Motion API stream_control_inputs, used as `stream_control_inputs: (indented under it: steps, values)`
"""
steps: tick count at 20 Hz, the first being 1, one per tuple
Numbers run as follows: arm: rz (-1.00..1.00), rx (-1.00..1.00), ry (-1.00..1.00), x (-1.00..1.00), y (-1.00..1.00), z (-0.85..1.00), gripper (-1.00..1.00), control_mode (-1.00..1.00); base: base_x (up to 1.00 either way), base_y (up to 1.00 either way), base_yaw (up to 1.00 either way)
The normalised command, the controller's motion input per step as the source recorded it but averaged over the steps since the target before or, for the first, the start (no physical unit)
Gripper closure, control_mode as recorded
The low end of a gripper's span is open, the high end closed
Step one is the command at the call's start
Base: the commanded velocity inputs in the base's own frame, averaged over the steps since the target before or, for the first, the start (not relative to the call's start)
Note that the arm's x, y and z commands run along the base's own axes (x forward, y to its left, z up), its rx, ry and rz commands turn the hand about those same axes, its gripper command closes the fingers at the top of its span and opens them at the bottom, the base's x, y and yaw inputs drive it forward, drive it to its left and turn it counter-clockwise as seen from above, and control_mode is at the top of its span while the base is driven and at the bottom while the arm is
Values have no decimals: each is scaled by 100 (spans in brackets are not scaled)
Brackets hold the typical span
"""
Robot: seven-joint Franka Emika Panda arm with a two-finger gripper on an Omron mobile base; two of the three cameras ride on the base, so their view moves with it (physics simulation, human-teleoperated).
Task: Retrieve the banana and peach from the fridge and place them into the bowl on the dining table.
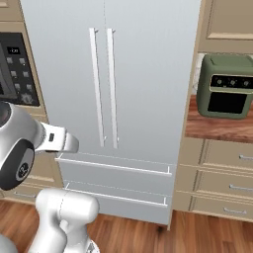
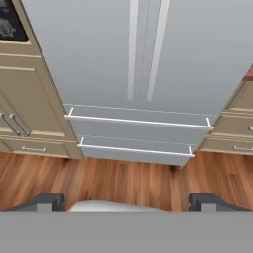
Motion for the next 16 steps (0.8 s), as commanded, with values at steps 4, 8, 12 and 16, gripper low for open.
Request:
stream_control_inputs:
  steps: [4,8,12,16]
  values:
    - [0,0,0,8,0,0,-100,-100,10,0,0]
    - [0,4,0,55,-7,0,-100,-100,0,0,0]
    - [-3,10,0,77,-38,0,-100,-100,0,0,0]
    - [-3,4,0,57,-31,0,-100,-100,0,0,0]
